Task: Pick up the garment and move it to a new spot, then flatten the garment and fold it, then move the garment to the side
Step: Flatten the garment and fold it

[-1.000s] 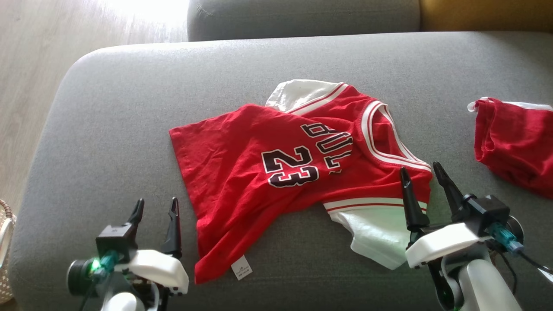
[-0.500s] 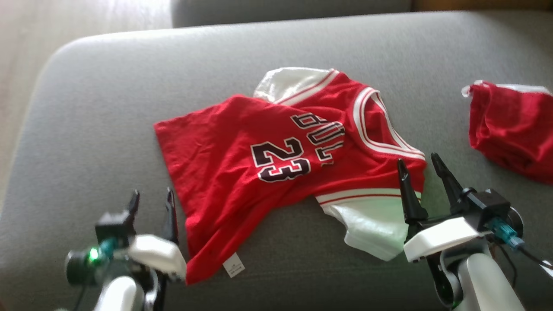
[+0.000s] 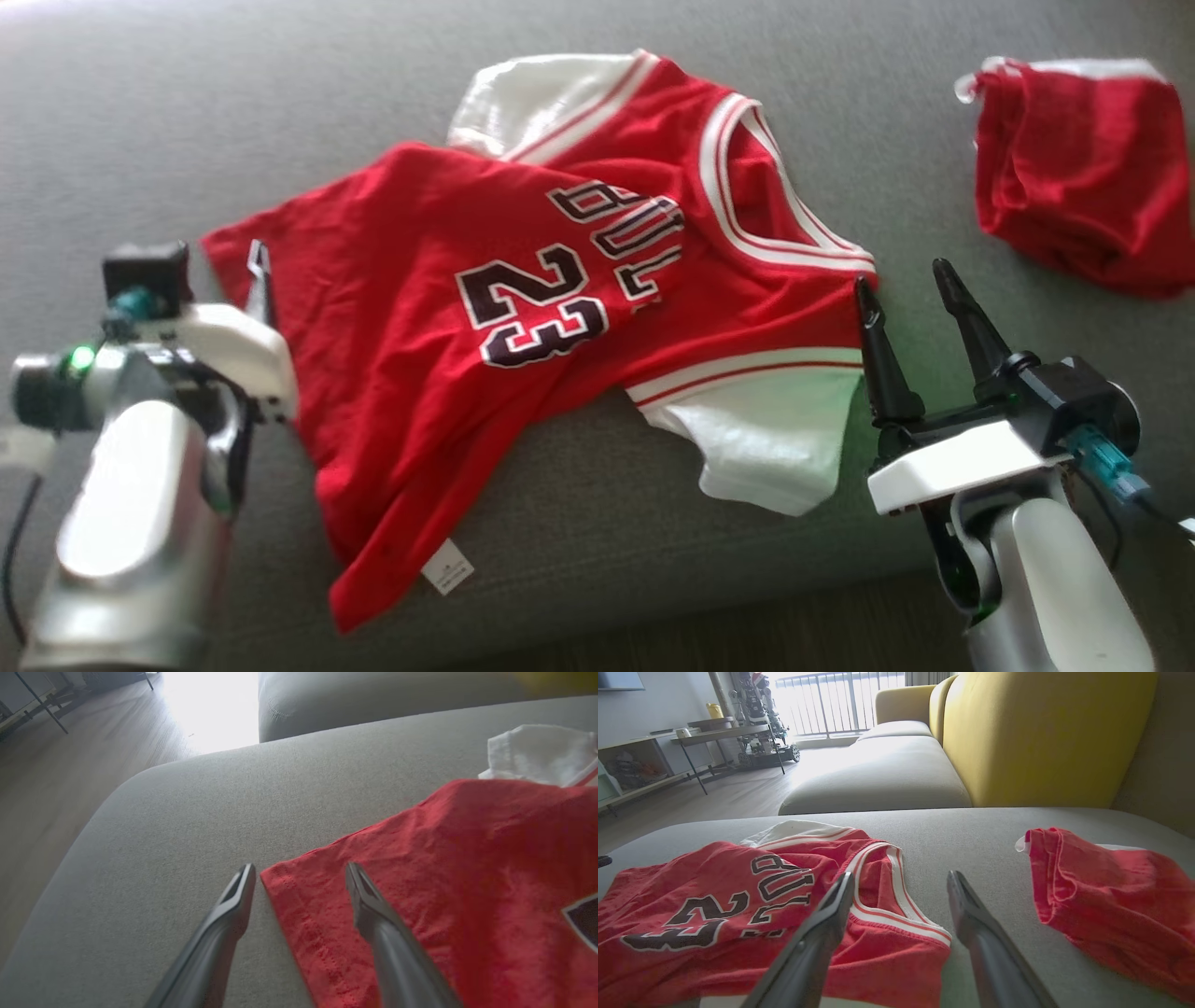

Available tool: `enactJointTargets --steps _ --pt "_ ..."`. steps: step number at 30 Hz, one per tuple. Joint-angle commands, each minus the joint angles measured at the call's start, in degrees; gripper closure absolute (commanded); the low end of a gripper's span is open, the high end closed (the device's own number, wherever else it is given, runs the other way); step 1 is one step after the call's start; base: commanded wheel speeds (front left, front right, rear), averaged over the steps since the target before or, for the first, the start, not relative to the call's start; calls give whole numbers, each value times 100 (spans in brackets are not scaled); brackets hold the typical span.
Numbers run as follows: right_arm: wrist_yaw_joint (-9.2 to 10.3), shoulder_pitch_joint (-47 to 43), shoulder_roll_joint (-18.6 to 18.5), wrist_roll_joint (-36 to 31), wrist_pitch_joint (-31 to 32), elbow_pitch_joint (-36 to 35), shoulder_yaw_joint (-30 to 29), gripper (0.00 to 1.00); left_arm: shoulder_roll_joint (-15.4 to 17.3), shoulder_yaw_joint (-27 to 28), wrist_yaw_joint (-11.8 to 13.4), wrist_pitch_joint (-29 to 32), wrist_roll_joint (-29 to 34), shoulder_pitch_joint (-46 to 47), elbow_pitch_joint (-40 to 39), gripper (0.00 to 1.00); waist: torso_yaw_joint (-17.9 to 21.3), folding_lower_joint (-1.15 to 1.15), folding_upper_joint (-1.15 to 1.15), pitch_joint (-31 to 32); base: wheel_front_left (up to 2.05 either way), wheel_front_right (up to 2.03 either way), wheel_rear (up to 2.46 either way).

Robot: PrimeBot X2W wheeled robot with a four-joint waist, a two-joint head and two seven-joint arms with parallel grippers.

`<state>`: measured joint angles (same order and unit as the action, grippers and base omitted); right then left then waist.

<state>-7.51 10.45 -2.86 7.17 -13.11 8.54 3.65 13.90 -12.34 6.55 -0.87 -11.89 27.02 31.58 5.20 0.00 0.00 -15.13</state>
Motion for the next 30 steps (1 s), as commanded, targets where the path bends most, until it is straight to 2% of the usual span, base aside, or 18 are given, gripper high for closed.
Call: enactJointTargets --steps 1,6,16,17,18,22,30 --pt "2 175 -2 55 -40 -203 118 0 291 168 5 82 80 333 -14 0 167 0 0 -196 0 0 0" --pt "2 234 -2 112 -95 -169 143 0 508 83 -30 312 214 775 506 0 261 0 0 -365 0 0 0" --pt "2 347 -1 171 -153 -93 171 0 650 -192 -251 644 351 1201 1224 0 339 0 0 -491 0 0 0" --pt "2 360 -1 174 -157 -86 175 0 667 -227 -284 671 367 1239 1305 59 345 0 0 -500 0 0 0" --pt "2 372 -1 175 -161 -79 180 0 677 -256 -329 692 370 1276 1382 100 349 0 0 -505 0 0 0" --pt "2 407 -1 173 -173 -37 191 0 737 -330 -447 607 373 1451 1586 100 375 0 0 -479 0 0 0" --pt "2 413 -1 201 -184 3 234 0 1000 -244 -159 97 469 1965 1364 100 442 0 0 -417 0 0 0"
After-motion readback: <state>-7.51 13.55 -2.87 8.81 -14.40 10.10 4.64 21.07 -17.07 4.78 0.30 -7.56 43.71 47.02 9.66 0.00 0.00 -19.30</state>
